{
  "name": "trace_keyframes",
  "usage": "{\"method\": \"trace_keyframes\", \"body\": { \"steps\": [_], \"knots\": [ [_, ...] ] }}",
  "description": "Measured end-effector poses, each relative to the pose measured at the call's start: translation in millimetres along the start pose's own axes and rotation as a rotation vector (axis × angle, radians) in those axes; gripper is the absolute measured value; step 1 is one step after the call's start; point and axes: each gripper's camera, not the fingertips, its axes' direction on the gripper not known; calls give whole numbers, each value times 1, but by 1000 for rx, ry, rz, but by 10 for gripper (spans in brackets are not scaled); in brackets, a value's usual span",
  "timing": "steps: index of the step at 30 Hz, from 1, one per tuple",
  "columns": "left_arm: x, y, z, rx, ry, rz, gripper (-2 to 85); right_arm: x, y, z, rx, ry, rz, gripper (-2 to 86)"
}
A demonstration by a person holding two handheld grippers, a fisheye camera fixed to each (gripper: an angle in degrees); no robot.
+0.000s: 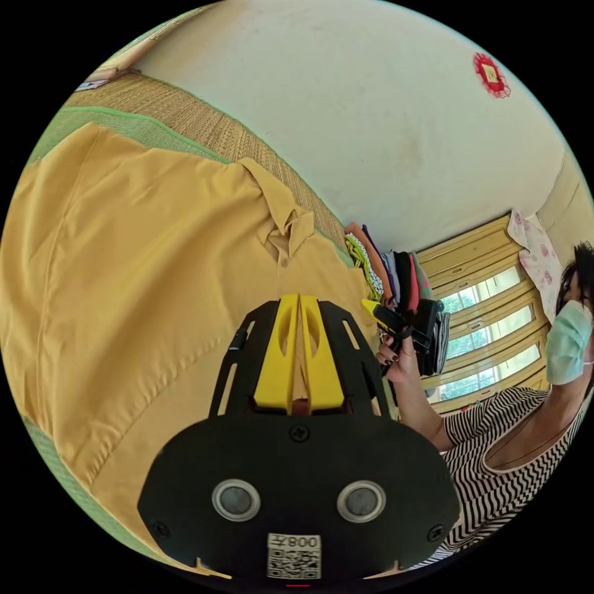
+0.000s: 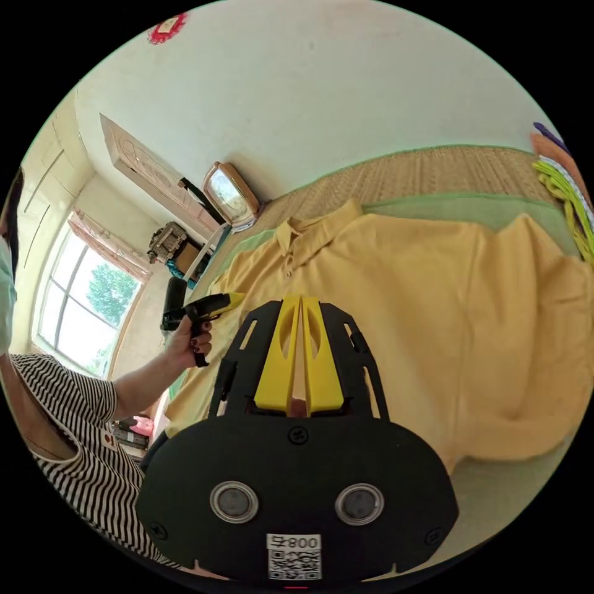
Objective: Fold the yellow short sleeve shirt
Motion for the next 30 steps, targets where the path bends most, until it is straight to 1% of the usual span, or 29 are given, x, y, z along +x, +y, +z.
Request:
{"method": "trace_keyframes", "body": {
  "steps": [1,3,4,6,9,11,12,14,15,17,19,20,21,23,24,28,30],
  "knots": [
    [-1,14,2,2,-34,-9,4,3,10,-8,-3,34,13,7],
    [-4,33,3,19,-78,-12,4,16,45,-44,-3,194,75,13],
    [-5,45,5,25,-115,-19,5,20,52,-54,0,238,91,17],
    [-7,59,13,28,-139,-29,6,35,75,-87,14,429,163,37],
    [1,73,50,-32,-127,6,10,54,91,-123,54,592,260,80],
    [17,76,98,-121,-114,79,17,65,93,-138,80,675,295,87],
    [23,75,113,-143,-102,104,19,73,93,-144,90,681,314,88],
    [47,72,177,-229,-44,205,23,85,90,-146,94,665,320,87],
    [53,71,195,-253,-31,232,23,94,88,-143,73,665,329,86],
    [80,67,267,-330,18,329,25,101,84,-135,39,676,312,85],
    [100,65,320,-383,53,399,26,111,84,-123,-27,713,317,83],
    [114,65,354,-406,64,443,27,111,86,-123,-9,719,302,81],
    [120,65,369,-413,68,463,27,112,89,-125,-4,706,304,77],
    [140,66,427,-451,87,518,31,114,96,-129,19,675,311,47],
    [144,67,440,-455,87,525,32,114,101,-130,14,626,298,39],
    [166,71,519,-481,67,587,42,112,128,-141,67,583,329,24],
    [172,75,549,-499,42,606,50,105,147,-149,128,545,353,20]
  ]
}}
